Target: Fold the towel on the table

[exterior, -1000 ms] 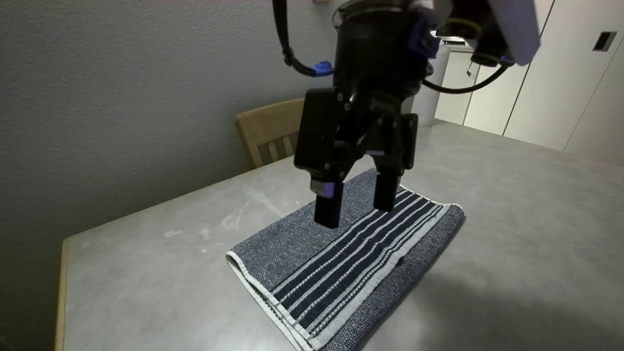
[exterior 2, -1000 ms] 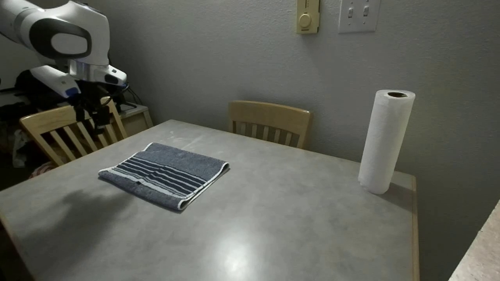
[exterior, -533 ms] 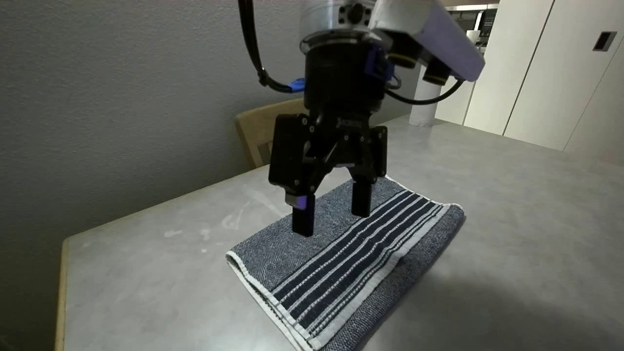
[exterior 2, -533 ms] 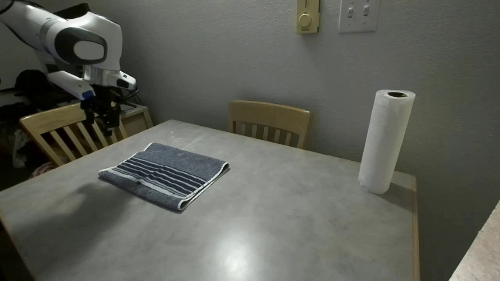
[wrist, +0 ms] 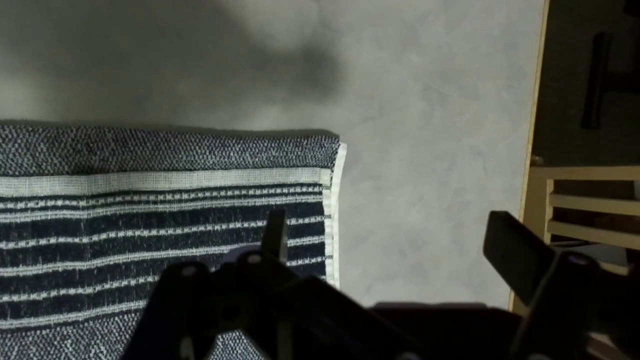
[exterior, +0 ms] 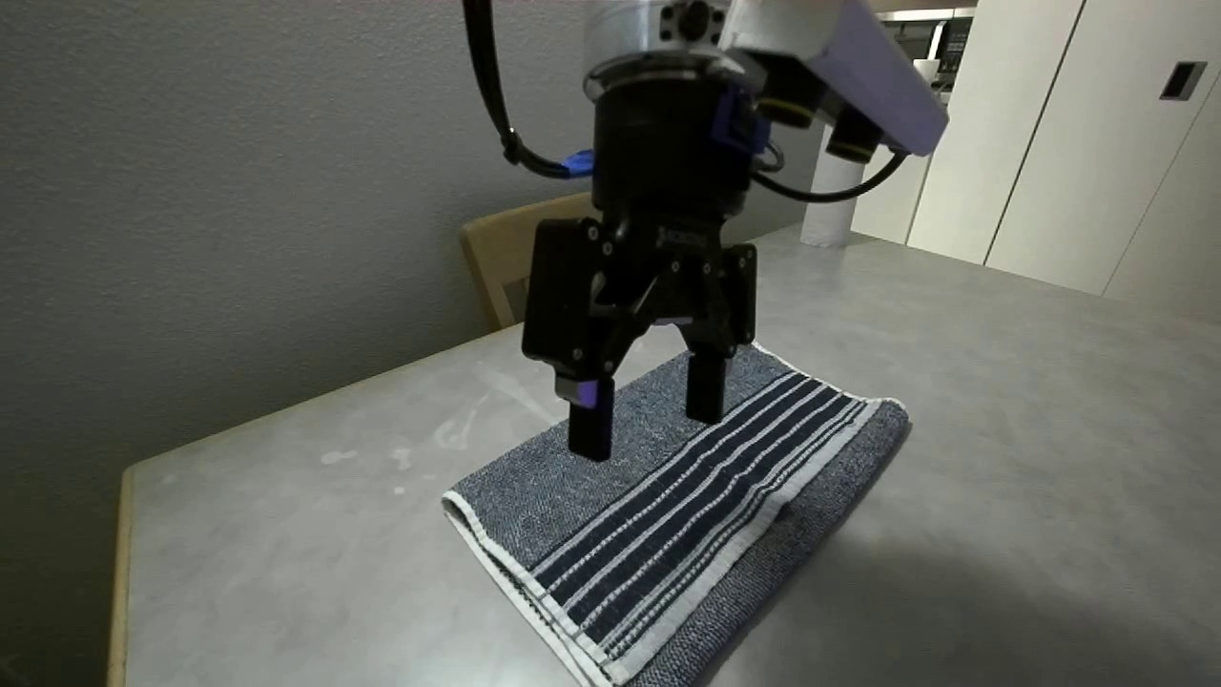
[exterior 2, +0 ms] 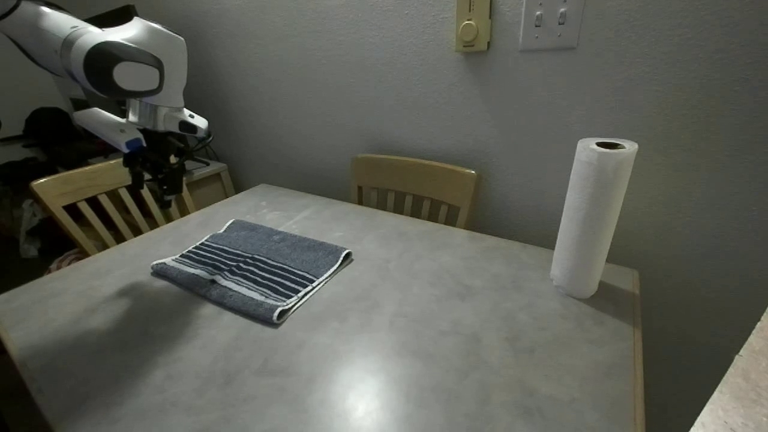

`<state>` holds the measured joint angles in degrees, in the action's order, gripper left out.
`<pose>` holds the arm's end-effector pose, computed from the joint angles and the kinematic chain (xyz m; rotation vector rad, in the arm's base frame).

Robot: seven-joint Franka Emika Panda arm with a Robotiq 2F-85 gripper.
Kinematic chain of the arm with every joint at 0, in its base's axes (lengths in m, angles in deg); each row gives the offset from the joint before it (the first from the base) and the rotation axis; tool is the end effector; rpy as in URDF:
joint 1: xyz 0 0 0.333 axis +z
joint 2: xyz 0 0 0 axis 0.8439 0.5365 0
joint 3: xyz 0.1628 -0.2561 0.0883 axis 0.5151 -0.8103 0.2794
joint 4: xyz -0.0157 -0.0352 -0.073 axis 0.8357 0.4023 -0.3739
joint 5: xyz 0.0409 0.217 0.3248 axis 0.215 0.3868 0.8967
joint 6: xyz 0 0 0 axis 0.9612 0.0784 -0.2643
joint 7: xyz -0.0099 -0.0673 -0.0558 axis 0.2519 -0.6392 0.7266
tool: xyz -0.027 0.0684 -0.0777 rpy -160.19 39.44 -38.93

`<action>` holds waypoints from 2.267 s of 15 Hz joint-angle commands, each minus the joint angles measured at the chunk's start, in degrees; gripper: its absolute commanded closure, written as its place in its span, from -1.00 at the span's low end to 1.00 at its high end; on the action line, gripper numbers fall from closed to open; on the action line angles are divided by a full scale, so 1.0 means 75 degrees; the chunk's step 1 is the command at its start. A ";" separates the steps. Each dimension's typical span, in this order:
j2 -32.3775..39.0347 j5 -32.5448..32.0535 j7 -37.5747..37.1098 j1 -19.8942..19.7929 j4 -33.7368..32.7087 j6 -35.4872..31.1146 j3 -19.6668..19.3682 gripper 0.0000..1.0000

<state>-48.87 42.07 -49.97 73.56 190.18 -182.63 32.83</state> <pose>0.5684 0.2870 0.3041 -2.7863 -0.2059 0.3275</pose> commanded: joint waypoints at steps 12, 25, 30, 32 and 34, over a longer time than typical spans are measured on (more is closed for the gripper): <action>0.2418 -0.0731 -0.0190 0.0203 -0.2802 0.1475 0.0206 -1.00; 0.3727 -0.0693 -0.0119 0.0338 -0.4508 0.2598 0.0267 -1.00; 0.4004 -0.0755 -0.0348 0.0406 -0.4918 0.2954 0.0228 -1.00; 0.4227 -0.0761 -0.0354 0.0420 -0.5171 0.3154 0.0237 -1.00; 0.4486 -0.0810 -0.0363 0.0481 -0.5497 0.3354 0.0223 -1.00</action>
<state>-19.12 37.40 -51.36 76.69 154.49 -160.90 34.22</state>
